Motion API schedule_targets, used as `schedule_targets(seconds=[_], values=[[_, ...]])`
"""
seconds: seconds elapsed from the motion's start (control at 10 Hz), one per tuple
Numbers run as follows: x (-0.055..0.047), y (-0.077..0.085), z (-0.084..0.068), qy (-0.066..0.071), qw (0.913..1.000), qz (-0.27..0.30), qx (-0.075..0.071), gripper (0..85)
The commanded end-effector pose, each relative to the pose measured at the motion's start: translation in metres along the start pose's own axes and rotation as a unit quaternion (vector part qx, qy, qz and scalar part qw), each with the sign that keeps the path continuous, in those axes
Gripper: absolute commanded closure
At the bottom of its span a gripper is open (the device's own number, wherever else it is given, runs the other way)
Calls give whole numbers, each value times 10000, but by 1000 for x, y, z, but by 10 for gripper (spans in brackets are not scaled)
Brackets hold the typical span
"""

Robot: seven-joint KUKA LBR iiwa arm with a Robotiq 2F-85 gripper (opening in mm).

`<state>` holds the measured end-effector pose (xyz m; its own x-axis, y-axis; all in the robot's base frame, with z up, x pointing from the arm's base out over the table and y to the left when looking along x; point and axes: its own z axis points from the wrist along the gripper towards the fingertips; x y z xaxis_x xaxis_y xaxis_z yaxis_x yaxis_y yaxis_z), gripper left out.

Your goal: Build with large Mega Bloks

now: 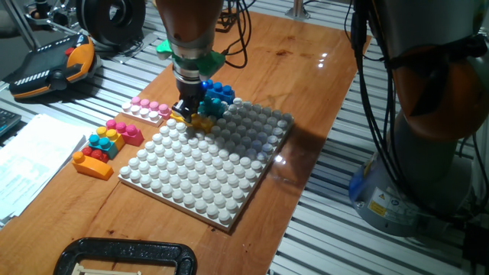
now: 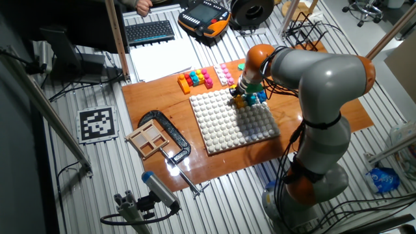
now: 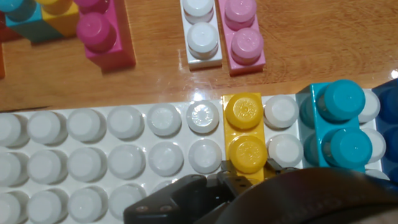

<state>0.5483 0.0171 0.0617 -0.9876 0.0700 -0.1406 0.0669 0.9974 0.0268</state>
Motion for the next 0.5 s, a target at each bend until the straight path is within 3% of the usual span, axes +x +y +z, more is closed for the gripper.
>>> schedule_targets(seconds=[0.0, 0.1, 0.2, 0.3, 0.4], values=[[0, 0, -1, 17, 10000, 41, -44, 850], [-1, 1, -3, 9, 10000, 64, 62, 680], [-3, 1, -7, 37, 9999, 92, 87, 680], [-4, 2, -10, 74, 9999, 106, 105, 510], [-5, 2, -13, 98, 9998, 131, 92, 510]])
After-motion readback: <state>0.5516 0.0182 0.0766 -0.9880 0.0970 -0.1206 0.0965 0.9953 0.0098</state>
